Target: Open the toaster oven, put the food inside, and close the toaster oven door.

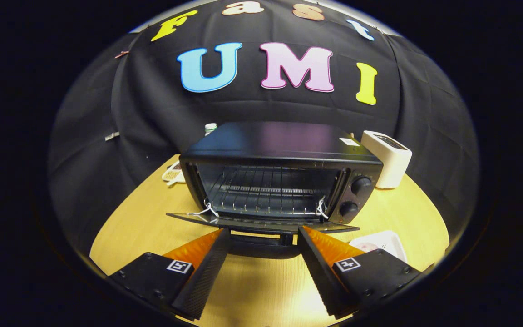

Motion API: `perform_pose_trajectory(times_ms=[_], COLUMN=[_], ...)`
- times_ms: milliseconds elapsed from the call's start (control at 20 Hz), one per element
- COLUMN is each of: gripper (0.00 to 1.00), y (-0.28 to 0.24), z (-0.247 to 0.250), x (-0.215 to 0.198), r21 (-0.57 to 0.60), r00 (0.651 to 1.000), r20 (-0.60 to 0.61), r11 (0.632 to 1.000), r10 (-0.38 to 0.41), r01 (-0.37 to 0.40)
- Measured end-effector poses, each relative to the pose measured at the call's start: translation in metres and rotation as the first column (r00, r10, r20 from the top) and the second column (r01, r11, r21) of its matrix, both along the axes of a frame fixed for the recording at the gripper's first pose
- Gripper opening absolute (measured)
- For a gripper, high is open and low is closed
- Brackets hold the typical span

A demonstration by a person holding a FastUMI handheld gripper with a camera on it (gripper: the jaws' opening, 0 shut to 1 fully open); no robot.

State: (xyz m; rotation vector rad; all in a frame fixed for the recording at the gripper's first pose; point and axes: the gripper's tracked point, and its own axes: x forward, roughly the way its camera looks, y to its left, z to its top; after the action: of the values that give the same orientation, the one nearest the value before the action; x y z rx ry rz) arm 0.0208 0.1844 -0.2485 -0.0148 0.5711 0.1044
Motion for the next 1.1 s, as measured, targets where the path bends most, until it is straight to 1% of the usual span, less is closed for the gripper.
perform_pose_trajectory(times_ms=[100, 200, 300, 350, 450, 650, 750, 950, 1100], gripper=[0.98, 0.98, 0.98, 0.98, 0.99, 0.99, 0.99, 0.99, 0.98], y=[0.000, 0.002, 0.000, -0.004, -0.012, -0.028, -0.044, -0.093, -0.139], z=[-0.011, -0.024, -0.052, -0.068, -0.081, -0.044, -0.023, 0.020, 0.035], x=[-0.012, -0.022, -0.039, -0.048, -0.052, -0.053, -0.051, -0.043, -0.034], r21=[0.006, -0.017, -0.029, -0.026, -0.032, -0.034, -0.044, -0.061, -0.083], r00=[1.000, 0.998, 0.992, 0.985, 0.977, 0.981, 0.983, 0.987, 0.990], r20=[-0.024, -0.042, -0.108, -0.154, -0.195, -0.128, -0.089, -0.023, -0.012], r11=[1.000, 0.999, 0.997, 0.997, 0.995, 0.988, 0.986, 0.985, 0.987], r10=[0.008, 0.039, 0.071, 0.074, 0.087, 0.144, 0.159, 0.162, 0.138], r01=[-0.008, -0.040, -0.075, -0.078, -0.095, -0.150, -0.164, -0.163, -0.139])
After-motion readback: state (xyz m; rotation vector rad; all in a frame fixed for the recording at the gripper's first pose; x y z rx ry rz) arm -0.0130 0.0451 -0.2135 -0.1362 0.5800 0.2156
